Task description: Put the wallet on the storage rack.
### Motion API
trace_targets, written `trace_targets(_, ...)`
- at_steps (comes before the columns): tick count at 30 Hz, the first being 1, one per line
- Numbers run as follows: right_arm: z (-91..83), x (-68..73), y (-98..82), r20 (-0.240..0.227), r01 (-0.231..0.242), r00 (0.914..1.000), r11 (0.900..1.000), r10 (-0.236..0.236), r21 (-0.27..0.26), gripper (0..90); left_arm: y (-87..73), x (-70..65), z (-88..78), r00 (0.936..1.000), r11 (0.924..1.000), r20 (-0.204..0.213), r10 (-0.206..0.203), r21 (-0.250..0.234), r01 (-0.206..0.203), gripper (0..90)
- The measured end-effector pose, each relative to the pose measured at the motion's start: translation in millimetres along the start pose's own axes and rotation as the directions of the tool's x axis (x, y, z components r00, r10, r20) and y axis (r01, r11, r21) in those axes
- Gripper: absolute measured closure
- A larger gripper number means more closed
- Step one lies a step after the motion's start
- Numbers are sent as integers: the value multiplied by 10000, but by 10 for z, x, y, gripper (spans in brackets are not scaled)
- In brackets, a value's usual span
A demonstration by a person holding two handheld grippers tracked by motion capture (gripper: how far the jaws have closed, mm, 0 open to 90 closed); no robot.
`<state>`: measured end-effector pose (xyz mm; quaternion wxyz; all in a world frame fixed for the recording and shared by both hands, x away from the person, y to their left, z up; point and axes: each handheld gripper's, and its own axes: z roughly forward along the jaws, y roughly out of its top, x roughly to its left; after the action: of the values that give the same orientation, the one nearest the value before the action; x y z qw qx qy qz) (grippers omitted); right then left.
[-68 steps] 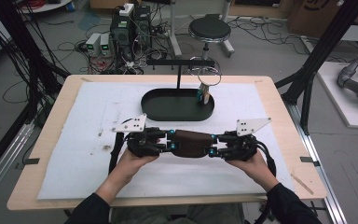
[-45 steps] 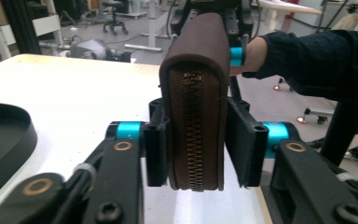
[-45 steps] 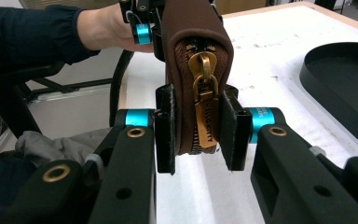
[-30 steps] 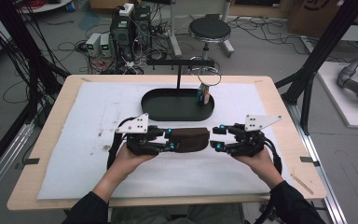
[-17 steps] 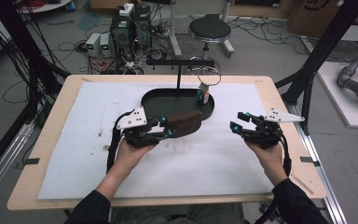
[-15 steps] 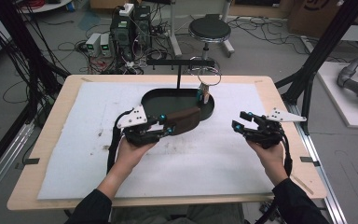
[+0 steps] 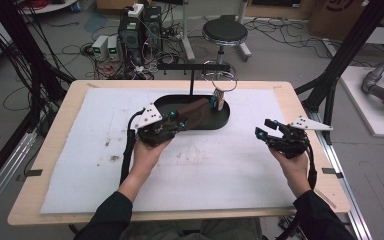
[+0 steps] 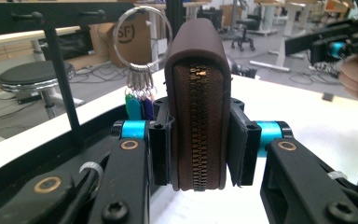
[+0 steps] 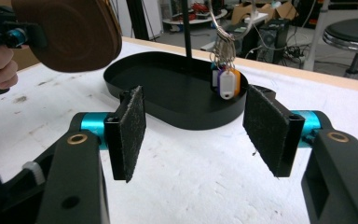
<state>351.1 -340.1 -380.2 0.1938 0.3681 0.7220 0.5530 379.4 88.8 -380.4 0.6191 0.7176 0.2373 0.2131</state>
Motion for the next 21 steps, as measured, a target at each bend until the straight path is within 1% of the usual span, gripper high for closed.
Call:
trace_targets(2,-13,-27,-4,124,7,9999,10000,-7,-33,394,-16,28,56,9998,10000,-175,44,-26,-45,660)
trace_targets(3,-17,-27,-4,137,-65,9999,10000,66,-43,394,-25,42,80,9996,10000,-257,65,5,-65,660)
trace_targets(4,-18,-32,-5,129,-61,9999,10000,61,-41,394,-48,73,124,9993,10000,-364,-48,-67,46,660)
trace_targets(5,-18,-32,-5,129,-61,9999,10000,61,-41,394,-48,73,124,9993,10000,-364,-48,-67,46,660)
trace_targets(6,-18,-37,-7,157,-58,9999,10000,59,-22,393,-63,105,160,9987,9998,-480,-181,-130,175,660)
trace_targets(7,-17,-38,-7,168,-51,9998,10000,51,-19,393,-63,105,160,9987,9998,-480,-181,-130,175,660)
trace_targets(8,-15,-40,-8,166,-32,9999,10000,32,-28,394,-73,134,193,9981,9997,-579,-229,-136,222,660)
trace_targets(9,-15,-40,-8,166,-32,9999,10000,32,-28,394,-73,134,193,9981,9997,-579,-229,-136,222,660)
trace_targets(10,-13,-41,-8,179,-12,9998,10000,12,-22,393,-81,149,227,9975,9996,-665,-235,-138,227,660)
trace_targets(12,-11,-42,-8,167,2,9999,10000,-2,-23,394,-87,160,241,9974,9997,-694,-217,-91,211,660)
trace_targets(14,-9,-41,-8,196,17,9998,10000,-16,-32,394,-115,185,290,9959,9997,-877,-221,-114,212,660)
trace_targets(16,-9,-42,-8,201,17,9998,10000,-16,-31,394,-126,193,298,9958,9997,-888,-234,-111,225,660)
trace_targets(17,-8,-42,-8,201,15,9998,10000,-14,-29,394,-139,205,309,9951,9997,-957,-247,-112,237,660)
trace_targets(18,-8,-41,-8,205,15,9998,10000,-14,-34,394,-172,235,334,9931,9995,-1133,-313,-80,306,660)
trace_targets(19,-8,-41,-8,205,15,9998,10000,-14,-34,394,-172,235,334,9931,9995,-1133,-313,-80,306,660)
trace_targets(20,-8,-40,-8,214,16,9998,10000,-15,-33,394,-195,264,357,9909,9994,-1302,-348,-48,344,660)
trace_targets(21,-4,-41,-8,222,48,9997,10000,-47,-50,394,-195,264,357,9909,9994,-1302,-348,-48,344,660)
